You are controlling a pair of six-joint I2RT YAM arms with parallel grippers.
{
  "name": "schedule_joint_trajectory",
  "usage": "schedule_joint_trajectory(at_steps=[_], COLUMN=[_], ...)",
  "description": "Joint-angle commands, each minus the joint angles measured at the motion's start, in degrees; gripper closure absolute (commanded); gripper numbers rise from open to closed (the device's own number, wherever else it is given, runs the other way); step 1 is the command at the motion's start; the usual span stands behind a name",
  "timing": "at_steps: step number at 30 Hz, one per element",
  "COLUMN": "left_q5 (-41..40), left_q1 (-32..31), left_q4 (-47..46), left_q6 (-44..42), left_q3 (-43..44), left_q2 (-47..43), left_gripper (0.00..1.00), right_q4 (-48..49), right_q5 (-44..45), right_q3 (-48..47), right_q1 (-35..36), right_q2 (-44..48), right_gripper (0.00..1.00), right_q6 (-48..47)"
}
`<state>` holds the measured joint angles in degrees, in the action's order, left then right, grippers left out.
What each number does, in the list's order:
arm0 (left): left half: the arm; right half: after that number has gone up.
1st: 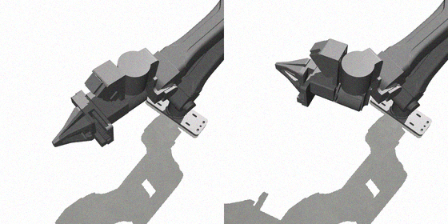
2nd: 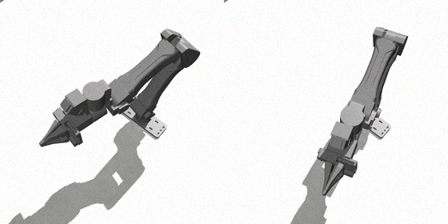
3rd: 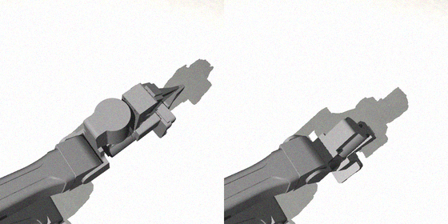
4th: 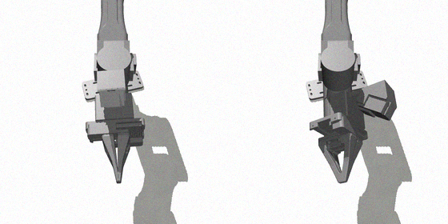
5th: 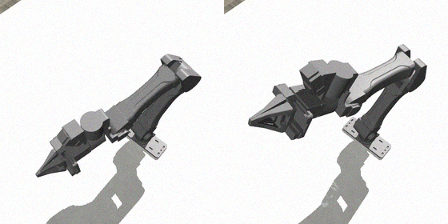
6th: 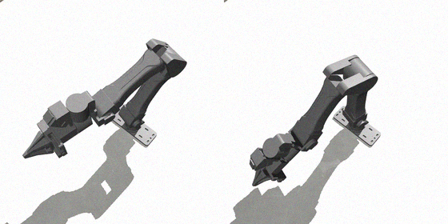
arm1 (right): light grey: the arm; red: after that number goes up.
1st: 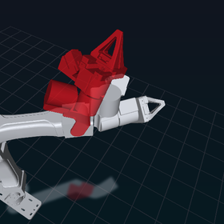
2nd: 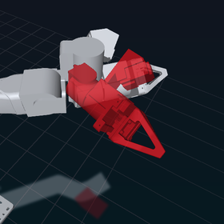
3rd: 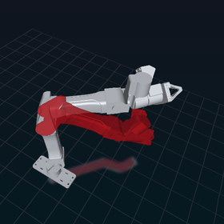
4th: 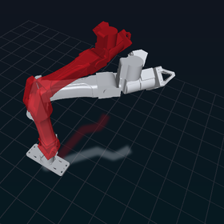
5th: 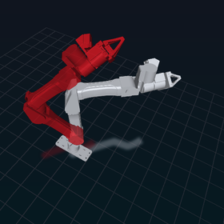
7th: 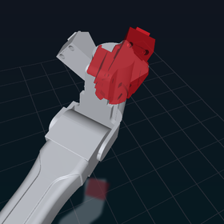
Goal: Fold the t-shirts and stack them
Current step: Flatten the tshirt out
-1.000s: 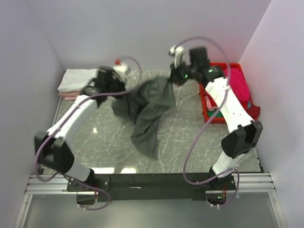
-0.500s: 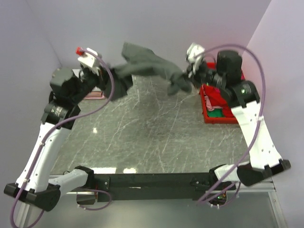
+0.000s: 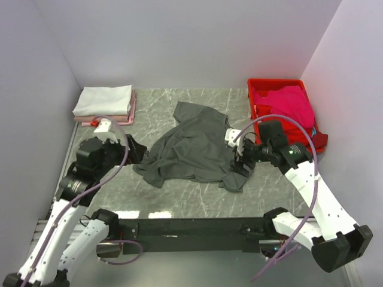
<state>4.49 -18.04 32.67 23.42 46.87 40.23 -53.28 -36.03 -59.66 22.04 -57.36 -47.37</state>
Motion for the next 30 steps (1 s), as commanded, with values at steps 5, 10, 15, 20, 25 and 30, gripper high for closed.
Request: schedule_joint_trajectory(at_steps=[5, 10, 15, 20, 25, 30], left_q5=[-1.8, 4.1, 8.7, 7.6, 2.8, -3.6], left_q1=[0.0, 0.1, 0.0, -3.4, -11.5, -17.3], left_q4=[-1.7, -5.8, -8.1, -3.0, -2.7, -4.9], left_q6=[9.9, 19.8, 26.2, 28.2, 30.7, 30.8], left_q3=[1.0, -4.8, -13.6, -14.1, -14.2, -11.6], left_q2=[5.2, 13.1, 8.8, 6.3, 14.0, 23.2], left_gripper=[0.01, 0.12, 0.22, 0.14, 0.28, 0.36], right_q4=[12.1, 2.2, -5.5, -1.3, 3.3, 3.3], right_q5=[-1.6, -9.6, -4.6, 4.9, 8.1, 7.9], right_q3=[-3.2, -7.0, -0.2, 10.5, 12.2, 11.8], right_q1=[-8.1, -10.4, -10.3, -5.8, -1.5, -1.5], right_q2=[-11.3, -19.1, -16.9, -12.9, -14.5, -16.0], right_gripper=[0.25, 0.30, 0.31, 0.31, 0.31, 0.33], right_q6=[12.8, 3.3, -10.3, -14.0, -8.9, -7.6])
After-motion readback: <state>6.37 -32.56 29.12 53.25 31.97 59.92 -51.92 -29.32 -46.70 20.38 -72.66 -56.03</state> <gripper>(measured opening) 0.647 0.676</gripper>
